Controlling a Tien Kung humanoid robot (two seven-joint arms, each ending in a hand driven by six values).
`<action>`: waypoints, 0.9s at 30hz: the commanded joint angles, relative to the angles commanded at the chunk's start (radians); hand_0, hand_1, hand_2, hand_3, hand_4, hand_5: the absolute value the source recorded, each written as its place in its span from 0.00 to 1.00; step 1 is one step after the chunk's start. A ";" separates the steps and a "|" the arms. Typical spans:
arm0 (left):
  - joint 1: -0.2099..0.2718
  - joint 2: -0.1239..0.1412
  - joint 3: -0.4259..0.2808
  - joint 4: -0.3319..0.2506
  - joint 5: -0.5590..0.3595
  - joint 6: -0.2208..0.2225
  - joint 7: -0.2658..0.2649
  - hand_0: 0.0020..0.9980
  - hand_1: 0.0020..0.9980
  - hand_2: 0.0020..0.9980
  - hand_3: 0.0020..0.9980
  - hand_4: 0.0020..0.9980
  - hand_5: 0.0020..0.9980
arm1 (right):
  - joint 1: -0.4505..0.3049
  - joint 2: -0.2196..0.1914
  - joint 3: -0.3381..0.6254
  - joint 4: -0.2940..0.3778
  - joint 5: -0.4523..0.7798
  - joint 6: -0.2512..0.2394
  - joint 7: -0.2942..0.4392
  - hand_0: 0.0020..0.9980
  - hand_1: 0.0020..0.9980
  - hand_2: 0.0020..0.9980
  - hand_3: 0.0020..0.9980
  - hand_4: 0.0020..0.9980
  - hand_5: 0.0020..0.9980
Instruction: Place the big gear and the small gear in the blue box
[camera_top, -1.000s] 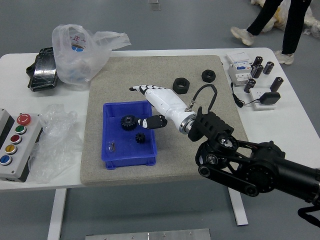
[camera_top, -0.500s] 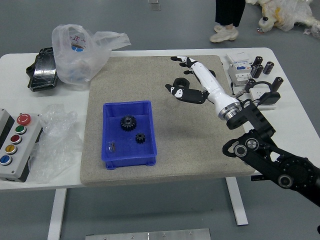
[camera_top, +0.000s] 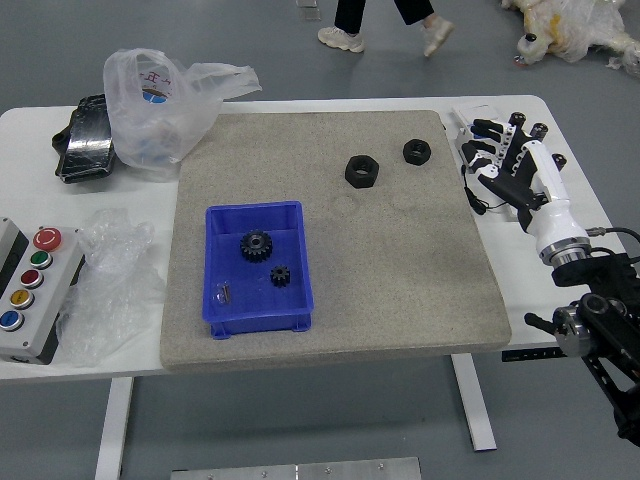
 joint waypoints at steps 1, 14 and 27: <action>0.001 -0.001 0.003 0.000 -0.006 0.002 -0.001 0.75 0.70 0.69 0.79 0.76 0.50 | -0.005 0.002 0.019 0.003 -0.004 -0.001 -0.003 0.65 0.72 0.73 0.69 0.71 0.25; -0.011 -0.003 0.036 0.005 -0.040 0.008 -0.020 0.75 0.70 0.69 0.79 0.76 0.50 | -0.038 -0.004 0.125 0.039 -0.039 -0.011 -0.014 0.65 0.72 0.73 0.69 0.70 0.25; -0.025 -0.004 0.079 0.008 -0.089 0.029 -0.075 0.74 0.70 0.68 0.78 0.76 0.50 | -0.061 0.004 0.169 0.003 0.038 -0.011 0.022 0.63 0.67 0.71 0.69 0.68 0.28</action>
